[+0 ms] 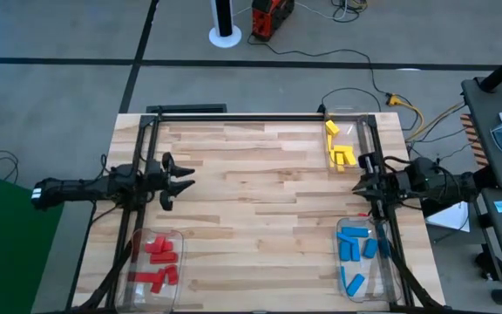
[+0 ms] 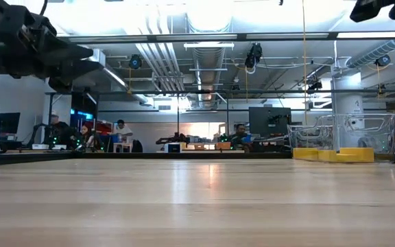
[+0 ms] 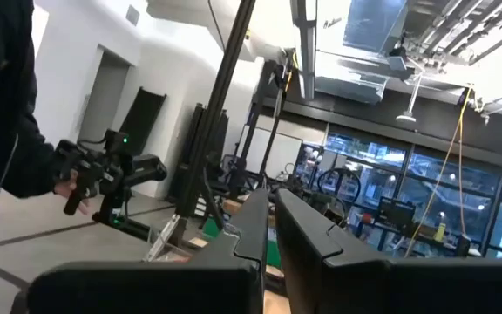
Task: Sort blocks
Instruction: Return to Home Position
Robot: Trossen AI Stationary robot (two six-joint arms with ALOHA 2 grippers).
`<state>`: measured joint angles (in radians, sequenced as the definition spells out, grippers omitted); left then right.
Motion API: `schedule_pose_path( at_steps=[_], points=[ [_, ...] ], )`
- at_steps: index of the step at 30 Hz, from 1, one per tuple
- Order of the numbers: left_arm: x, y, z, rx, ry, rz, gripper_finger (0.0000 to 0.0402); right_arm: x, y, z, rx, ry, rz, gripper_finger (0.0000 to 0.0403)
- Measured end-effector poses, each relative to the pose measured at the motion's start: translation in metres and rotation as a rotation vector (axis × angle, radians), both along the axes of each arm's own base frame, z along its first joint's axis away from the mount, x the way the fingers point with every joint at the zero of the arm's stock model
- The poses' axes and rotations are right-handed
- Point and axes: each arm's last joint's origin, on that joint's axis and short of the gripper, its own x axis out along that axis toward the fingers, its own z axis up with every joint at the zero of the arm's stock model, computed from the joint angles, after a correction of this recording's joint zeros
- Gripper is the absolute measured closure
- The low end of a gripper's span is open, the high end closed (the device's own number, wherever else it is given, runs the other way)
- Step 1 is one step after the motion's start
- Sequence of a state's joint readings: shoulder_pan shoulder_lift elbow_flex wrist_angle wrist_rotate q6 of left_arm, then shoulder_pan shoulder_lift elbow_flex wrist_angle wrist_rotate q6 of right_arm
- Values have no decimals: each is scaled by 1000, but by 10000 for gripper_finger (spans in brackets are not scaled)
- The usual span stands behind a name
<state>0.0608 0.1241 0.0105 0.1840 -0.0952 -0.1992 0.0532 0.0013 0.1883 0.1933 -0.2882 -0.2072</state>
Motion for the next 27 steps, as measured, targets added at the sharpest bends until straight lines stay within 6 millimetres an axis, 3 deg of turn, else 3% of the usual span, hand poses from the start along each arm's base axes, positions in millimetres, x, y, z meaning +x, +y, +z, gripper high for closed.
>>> schedule_pose_path(
  at_steps=[12, 27],
  points=[
    [1, 0, -2, 116, 42, -1, 239, 16, 1, -45, 22, 137, 9, 385],
    [3, 0, -5, 153, 75, -2, 239, 19, -1, -51, 69, 170, -62, 385]
  ],
)
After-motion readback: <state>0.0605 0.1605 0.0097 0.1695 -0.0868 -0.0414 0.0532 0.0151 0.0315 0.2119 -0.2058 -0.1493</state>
